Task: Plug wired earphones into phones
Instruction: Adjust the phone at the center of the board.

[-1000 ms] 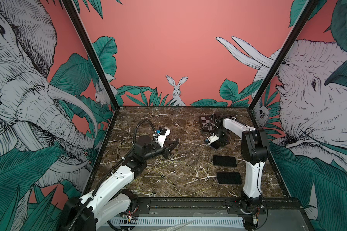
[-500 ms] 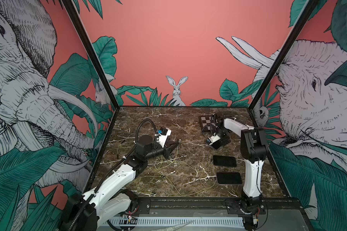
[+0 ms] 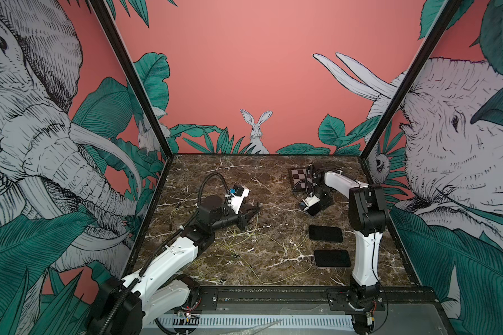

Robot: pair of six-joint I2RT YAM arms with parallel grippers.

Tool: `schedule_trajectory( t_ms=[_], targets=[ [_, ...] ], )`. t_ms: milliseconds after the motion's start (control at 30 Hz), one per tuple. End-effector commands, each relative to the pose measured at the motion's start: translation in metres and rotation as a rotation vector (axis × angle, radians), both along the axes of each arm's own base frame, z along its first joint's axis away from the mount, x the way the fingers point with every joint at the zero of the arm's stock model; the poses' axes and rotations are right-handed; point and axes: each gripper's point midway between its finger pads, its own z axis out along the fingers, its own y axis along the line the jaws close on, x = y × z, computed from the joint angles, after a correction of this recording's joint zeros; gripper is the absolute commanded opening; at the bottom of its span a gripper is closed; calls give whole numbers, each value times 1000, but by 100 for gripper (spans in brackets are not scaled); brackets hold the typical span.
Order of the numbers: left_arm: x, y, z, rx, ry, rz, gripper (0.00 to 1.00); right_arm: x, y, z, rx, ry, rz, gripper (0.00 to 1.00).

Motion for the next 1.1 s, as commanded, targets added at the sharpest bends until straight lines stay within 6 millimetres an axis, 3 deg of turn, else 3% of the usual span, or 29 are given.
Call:
schedule_trajectory(
  t_ms=[0, 233, 467, 867, 1067],
  targets=[
    [0, -1, 8, -9, -13, -14, 0, -31, -1, -6, 23, 121, -18, 74],
    [0, -2, 7, -13, 4, -14, 0, -52, 9, 6, 90, 137, -160, 79],
    [0, -2, 8, -15, 2, -14, 0, -71, 4, -11, 57, 194, -204, 85],
    [0, -2, 8, -15, 4, -14, 0, -69, 3, -25, 42, 202, -195, 86],
    [1, -2, 7, -13, 8, -13, 0, -71, 11, -23, 86, 208, -197, 76]
  ],
)
